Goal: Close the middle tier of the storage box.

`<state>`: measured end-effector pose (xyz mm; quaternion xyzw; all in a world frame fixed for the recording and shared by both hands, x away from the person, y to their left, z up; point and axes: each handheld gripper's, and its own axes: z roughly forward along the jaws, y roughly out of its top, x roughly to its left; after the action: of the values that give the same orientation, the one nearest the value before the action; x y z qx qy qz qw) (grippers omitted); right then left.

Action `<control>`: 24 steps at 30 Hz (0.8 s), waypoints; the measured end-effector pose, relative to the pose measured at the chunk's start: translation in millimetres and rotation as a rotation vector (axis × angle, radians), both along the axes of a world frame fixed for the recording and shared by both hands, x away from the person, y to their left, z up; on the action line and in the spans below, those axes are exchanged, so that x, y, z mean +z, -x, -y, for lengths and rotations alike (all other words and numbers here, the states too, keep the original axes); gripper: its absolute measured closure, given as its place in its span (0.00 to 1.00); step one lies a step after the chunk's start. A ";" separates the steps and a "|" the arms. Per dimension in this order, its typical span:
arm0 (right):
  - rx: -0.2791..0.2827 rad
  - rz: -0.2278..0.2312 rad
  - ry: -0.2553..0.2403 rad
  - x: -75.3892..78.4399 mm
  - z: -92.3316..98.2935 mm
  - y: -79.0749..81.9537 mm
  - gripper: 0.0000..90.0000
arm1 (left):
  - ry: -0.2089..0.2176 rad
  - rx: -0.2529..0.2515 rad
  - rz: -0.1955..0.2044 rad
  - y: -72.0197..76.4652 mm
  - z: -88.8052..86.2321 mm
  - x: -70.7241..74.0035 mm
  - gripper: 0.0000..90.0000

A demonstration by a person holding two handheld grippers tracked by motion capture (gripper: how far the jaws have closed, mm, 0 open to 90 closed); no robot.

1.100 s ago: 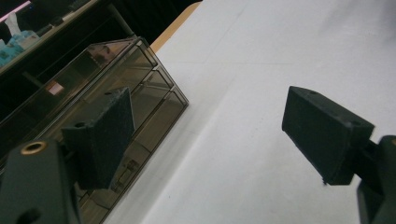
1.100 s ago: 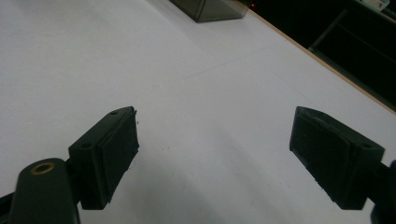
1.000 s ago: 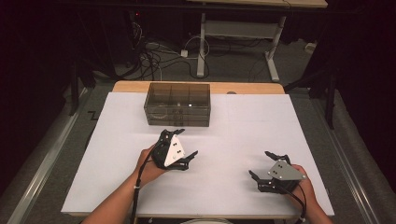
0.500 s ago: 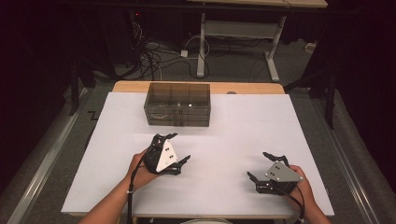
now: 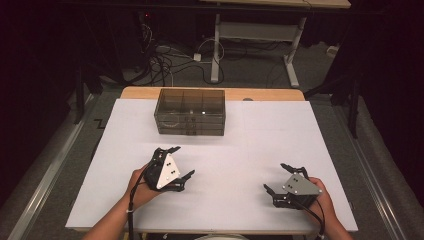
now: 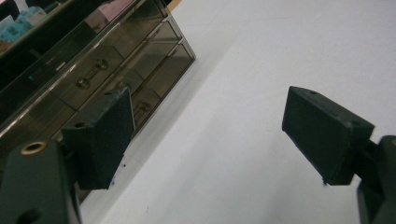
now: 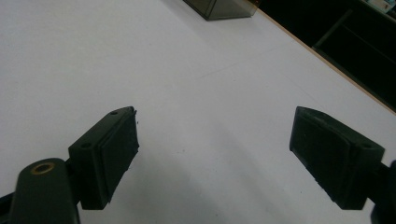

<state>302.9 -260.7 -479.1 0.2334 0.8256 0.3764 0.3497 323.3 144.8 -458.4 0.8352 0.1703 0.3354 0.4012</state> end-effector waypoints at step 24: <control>-0.021 -0.006 0.012 -3.1 4.6 -1.1 0.18 | 0.012 0.064 -0.134 19.8 -47.6 -31.2 0.19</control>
<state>304.0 -265.3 -482.2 0.2409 0.8264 0.3670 0.3526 303.5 192.4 -489.5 0.8474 0.2258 0.2903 0.3830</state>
